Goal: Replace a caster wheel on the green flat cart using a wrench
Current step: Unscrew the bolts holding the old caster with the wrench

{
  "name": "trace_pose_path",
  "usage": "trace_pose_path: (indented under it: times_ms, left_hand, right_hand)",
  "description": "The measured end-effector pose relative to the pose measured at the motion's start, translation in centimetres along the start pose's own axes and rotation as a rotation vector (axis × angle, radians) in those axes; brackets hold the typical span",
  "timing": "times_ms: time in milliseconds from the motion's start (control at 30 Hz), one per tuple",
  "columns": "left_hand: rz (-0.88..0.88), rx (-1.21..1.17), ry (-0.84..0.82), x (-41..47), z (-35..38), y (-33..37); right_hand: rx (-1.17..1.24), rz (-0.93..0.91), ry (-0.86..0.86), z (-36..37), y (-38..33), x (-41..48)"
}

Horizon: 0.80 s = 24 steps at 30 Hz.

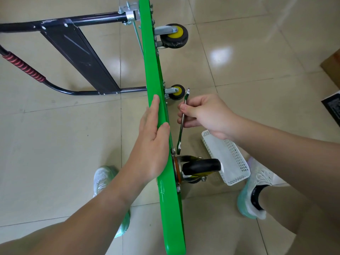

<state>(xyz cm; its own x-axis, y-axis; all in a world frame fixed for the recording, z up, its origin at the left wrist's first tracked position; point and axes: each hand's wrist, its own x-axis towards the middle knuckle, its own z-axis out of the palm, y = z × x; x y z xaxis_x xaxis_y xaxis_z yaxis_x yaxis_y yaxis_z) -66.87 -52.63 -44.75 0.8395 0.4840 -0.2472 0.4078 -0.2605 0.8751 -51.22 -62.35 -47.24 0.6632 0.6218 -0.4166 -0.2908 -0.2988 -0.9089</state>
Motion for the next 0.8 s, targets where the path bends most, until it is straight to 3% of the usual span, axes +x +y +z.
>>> trace_pose_path:
  times_ms: [433, 800]
  left_hand:
    - [-0.029, -0.034, -0.029, -0.3, -0.3, 0.2]
    - [-0.009, -0.029, 0.009, -0.3, -0.2, 0.1]
  right_hand:
    - [-0.020, 0.185, -0.115, 2.6, 0.9, 2.7]
    - [-0.041, -0.207, -0.033, 2.4, 0.9, -4.6]
